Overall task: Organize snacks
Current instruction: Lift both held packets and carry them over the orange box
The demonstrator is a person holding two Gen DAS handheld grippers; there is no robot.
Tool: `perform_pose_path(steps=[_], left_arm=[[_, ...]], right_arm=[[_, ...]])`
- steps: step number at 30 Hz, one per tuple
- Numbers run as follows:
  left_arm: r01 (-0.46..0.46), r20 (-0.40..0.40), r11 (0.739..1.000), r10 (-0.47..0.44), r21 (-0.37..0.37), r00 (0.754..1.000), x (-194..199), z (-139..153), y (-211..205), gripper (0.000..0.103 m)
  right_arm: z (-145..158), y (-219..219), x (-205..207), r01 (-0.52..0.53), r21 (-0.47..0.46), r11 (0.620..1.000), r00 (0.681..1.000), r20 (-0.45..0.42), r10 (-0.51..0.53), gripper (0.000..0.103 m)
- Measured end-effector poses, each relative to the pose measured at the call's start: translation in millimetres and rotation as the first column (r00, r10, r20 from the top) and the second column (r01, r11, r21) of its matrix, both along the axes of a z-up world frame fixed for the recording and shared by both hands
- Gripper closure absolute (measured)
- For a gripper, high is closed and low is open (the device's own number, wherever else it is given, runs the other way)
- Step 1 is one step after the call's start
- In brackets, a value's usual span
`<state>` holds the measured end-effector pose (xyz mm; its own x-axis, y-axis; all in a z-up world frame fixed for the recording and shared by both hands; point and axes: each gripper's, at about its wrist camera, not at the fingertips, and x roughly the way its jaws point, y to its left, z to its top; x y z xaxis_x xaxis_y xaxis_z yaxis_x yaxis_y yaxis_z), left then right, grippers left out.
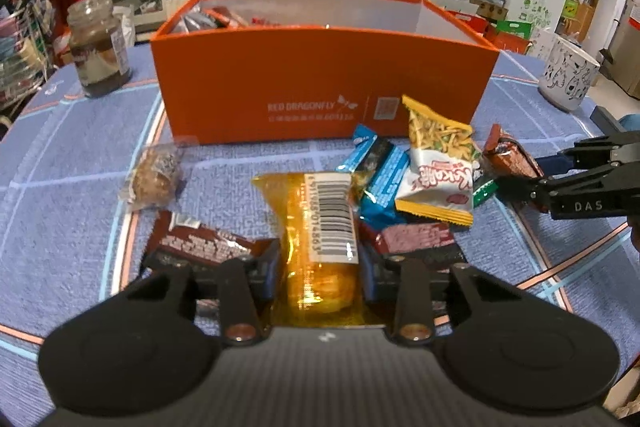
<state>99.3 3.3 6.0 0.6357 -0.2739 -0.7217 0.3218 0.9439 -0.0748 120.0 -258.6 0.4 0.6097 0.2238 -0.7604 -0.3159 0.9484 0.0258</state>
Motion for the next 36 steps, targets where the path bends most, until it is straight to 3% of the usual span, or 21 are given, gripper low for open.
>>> perform_pose_path(steps=[14,25,36], left_arm=[[-0.006,0.102,1.000,0.006,-0.002,0.995,-17,28,10,0.070],[-0.082,0.152,0.996,0.085,-0.024,0.985,-16,46,38,0.070],[-0.094,0.147,0.996,0.092,0.007,0.985,-9,48,24,0.070]], right_arm=[[36,11,-26,0.084,-0.131,0.988,0.992,0.100,-0.071,0.071],[87,40,-47,0.163,-0.004,0.987,0.961,0.228,-0.158,0.071],[79,65,-41,0.132,0.008,0.991,0.972,0.196,-0.131,0.071]])
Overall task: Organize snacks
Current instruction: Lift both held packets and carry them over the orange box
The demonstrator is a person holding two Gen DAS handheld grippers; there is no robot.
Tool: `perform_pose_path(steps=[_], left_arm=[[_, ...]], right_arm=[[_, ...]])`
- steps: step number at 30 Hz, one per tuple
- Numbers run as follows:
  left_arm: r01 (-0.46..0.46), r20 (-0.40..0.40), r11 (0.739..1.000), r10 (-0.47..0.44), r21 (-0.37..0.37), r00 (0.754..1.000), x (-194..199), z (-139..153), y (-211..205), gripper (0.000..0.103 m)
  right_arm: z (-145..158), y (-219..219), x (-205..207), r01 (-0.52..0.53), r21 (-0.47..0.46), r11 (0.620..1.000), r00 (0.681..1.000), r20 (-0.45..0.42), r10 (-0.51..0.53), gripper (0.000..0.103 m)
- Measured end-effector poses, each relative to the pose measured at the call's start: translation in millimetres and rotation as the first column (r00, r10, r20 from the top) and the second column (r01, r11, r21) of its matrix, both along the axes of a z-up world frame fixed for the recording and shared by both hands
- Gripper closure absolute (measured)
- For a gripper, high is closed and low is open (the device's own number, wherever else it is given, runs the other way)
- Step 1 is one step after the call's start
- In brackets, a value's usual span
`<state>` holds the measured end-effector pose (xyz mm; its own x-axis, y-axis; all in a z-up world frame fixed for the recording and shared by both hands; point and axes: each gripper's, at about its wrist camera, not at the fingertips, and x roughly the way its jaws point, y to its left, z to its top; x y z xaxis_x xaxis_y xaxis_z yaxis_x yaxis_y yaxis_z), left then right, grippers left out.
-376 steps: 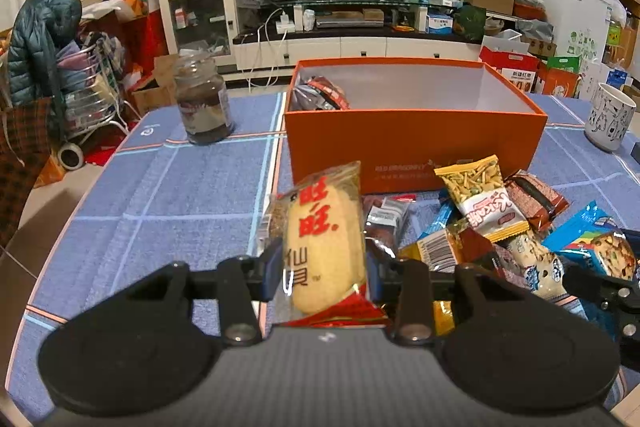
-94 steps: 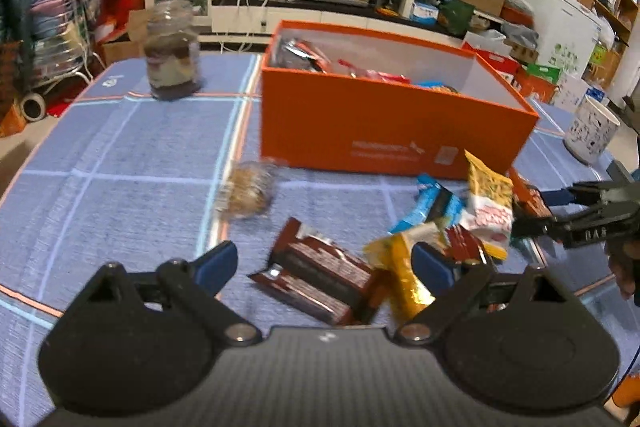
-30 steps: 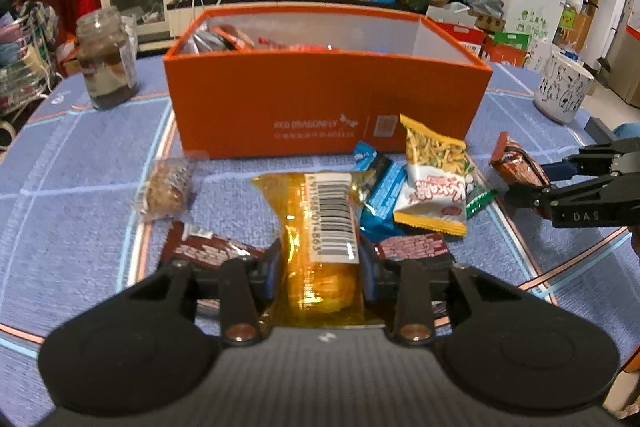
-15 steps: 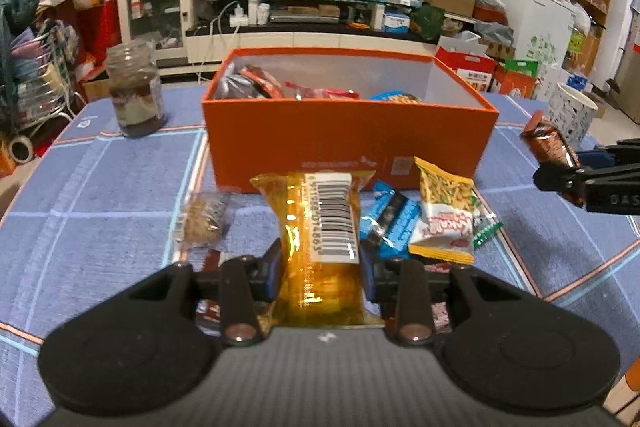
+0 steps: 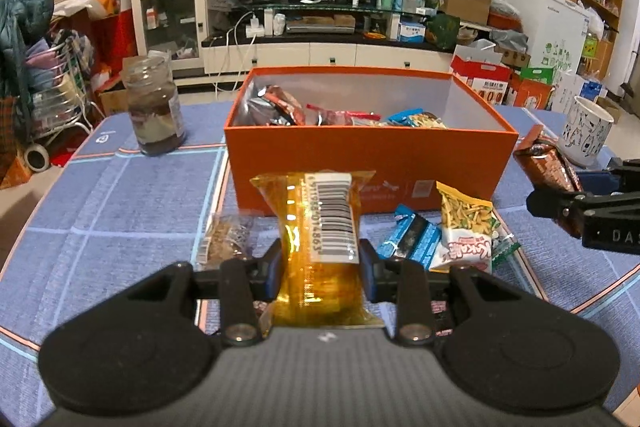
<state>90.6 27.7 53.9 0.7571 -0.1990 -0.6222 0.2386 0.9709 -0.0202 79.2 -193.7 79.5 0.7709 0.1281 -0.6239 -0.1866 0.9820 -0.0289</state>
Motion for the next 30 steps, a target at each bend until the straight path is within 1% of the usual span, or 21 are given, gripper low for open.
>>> perform_pose_path(steps=[5,10,14,30], left_arm=[[-0.026,-0.013,0.999,0.027,0.043,1.000,2.3,-3.6,-6.5,0.070],[-0.054,-0.014,0.997,0.055,0.058,0.998,3.2,-3.5,-6.6,0.070],[-0.053,0.000,0.996,0.053,0.073,0.999,1.7,-1.9,-8.6,0.070],[-0.070,0.004,0.991,0.070,0.114,0.998,3.0,-2.9,-6.7,0.070]], right_arm=[[1.8,4.8,-0.9,-0.004,0.007,1.000,1.000,-0.002,0.004,0.071],[3.9,3.3,-0.3,0.007,0.012,1.000,1.000,-0.001,-0.007,0.071],[5.1,3.9,-0.2,0.006,0.013,1.000,1.000,0.001,-0.006,0.071],[6.1,8.1,1.8,-0.005,0.006,1.000,1.000,-0.008,0.005,0.071]])
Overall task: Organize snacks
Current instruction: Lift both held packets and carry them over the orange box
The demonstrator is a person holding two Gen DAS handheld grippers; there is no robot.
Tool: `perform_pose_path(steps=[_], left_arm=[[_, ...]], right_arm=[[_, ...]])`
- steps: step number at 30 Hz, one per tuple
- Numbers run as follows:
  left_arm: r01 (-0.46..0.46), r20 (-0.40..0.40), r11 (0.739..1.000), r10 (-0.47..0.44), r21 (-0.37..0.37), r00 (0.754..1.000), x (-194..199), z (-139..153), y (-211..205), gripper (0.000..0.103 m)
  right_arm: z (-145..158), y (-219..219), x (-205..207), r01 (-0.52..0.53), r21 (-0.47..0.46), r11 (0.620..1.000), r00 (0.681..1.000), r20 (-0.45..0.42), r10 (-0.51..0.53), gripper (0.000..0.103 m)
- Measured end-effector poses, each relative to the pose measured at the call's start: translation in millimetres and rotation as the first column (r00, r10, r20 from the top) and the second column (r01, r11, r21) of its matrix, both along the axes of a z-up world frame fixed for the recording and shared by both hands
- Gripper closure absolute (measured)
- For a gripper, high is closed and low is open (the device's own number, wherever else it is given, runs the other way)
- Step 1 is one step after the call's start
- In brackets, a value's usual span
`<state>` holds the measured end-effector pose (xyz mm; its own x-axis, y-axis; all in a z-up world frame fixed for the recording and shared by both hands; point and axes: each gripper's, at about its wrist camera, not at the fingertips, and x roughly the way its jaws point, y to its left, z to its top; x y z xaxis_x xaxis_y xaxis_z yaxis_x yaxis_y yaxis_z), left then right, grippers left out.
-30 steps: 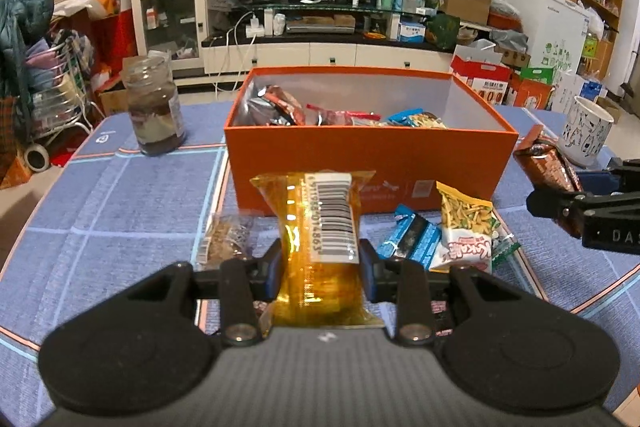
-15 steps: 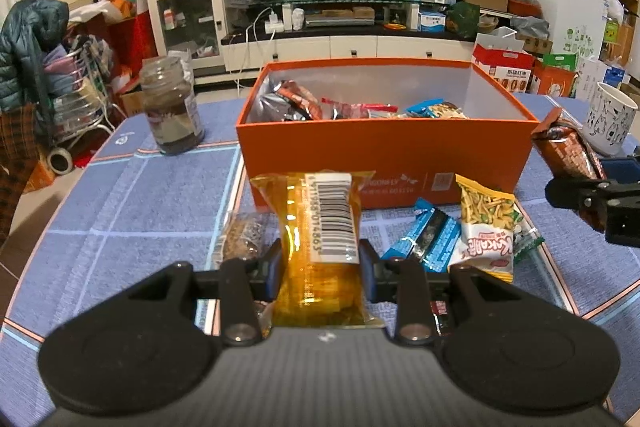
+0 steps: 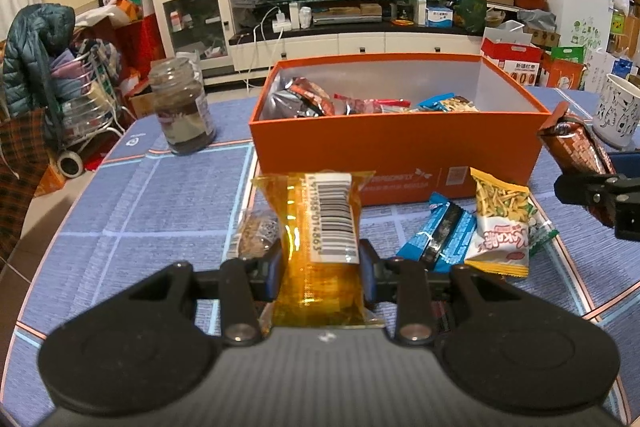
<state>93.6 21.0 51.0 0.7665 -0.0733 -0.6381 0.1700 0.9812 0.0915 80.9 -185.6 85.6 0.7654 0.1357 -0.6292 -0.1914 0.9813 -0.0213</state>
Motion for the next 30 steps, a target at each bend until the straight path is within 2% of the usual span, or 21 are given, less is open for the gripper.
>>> perform_pose_path(steps=[17,22,26,30], left_arm=[[-0.003,0.003,0.999,0.003,0.034,1.000,0,-3,-5,0.070],[0.000,0.029,1.000,0.000,0.000,1.000,-3,7,-2,0.070],[0.005,0.063,1.000,-0.004,-0.020,0.998,-3,23,3,0.070],[0.002,0.057,0.999,0.001,-0.048,0.998,10,32,8,0.070]], right_arm=[[-1,-6,0,0.008,0.004,1.000,1.000,0.001,-0.008,0.071],[5,-9,0,0.021,0.005,1.000,0.999,0.030,-0.021,0.071],[24,-22,6,0.056,0.027,0.998,0.995,0.080,-0.058,0.071],[35,-35,21,0.086,0.060,0.994,0.991,0.095,-0.092,0.071]])
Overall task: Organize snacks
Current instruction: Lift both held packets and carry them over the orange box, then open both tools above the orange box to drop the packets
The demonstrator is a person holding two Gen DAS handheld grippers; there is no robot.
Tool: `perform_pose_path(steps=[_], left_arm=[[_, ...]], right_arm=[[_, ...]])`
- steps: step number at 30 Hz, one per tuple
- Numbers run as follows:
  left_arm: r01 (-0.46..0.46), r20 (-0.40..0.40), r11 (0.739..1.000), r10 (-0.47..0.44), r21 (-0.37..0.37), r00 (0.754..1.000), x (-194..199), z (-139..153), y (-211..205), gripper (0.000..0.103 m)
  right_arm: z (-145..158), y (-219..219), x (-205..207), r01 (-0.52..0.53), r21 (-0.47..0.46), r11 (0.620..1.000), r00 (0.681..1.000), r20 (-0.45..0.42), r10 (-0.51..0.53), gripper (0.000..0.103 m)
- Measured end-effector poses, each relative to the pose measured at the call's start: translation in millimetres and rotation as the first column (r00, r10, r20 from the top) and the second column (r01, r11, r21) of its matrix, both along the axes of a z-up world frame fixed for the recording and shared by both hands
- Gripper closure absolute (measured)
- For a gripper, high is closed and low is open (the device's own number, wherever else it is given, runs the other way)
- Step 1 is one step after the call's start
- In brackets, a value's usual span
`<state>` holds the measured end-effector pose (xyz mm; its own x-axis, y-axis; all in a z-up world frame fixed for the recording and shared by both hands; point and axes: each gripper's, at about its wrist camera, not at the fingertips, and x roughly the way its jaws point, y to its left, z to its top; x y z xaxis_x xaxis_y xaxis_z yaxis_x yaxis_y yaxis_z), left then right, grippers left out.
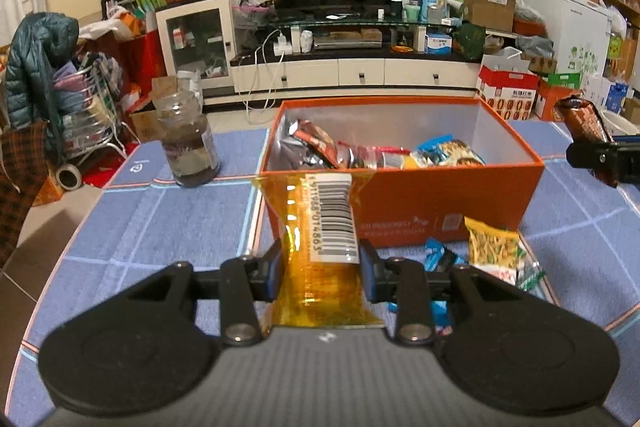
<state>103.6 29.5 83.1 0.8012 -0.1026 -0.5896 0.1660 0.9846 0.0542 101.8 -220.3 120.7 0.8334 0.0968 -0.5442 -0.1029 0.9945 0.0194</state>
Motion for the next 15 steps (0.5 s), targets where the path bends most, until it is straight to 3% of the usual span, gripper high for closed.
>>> perform_pose_path(steps=[6,10,12,13,15], left_arm=[[0.000,0.014,0.999,0.000,-0.039,1.000,60,23,-12,0.070],[0.026,0.026,1.000,-0.026,0.014,0.999,112,24,-38,0.070],[0.027,-0.004,1.000,-0.027,0.008,1.000,136,20,-45,0.069],[0.025,-0.021,1.000,-0.025,-0.005,0.999,143,18,-46,0.066],[0.024,-0.021,0.999,-0.024,-0.029,0.999,146,17,-43,0.045]], right_arm=[[0,11,55,-0.014,0.032,0.999,1.000,-0.011,0.015,0.071],[-6,22,96,-0.007,0.033,0.999,1.000,-0.025,0.008,0.071],[-7,27,115,0.003,0.006,1.000,1.000,-0.030,-0.002,0.070],[-8,28,123,0.009,-0.009,1.000,0.999,-0.033,-0.009,0.069],[-7,29,133,0.010,-0.027,1.000,0.999,-0.035,-0.011,0.058]])
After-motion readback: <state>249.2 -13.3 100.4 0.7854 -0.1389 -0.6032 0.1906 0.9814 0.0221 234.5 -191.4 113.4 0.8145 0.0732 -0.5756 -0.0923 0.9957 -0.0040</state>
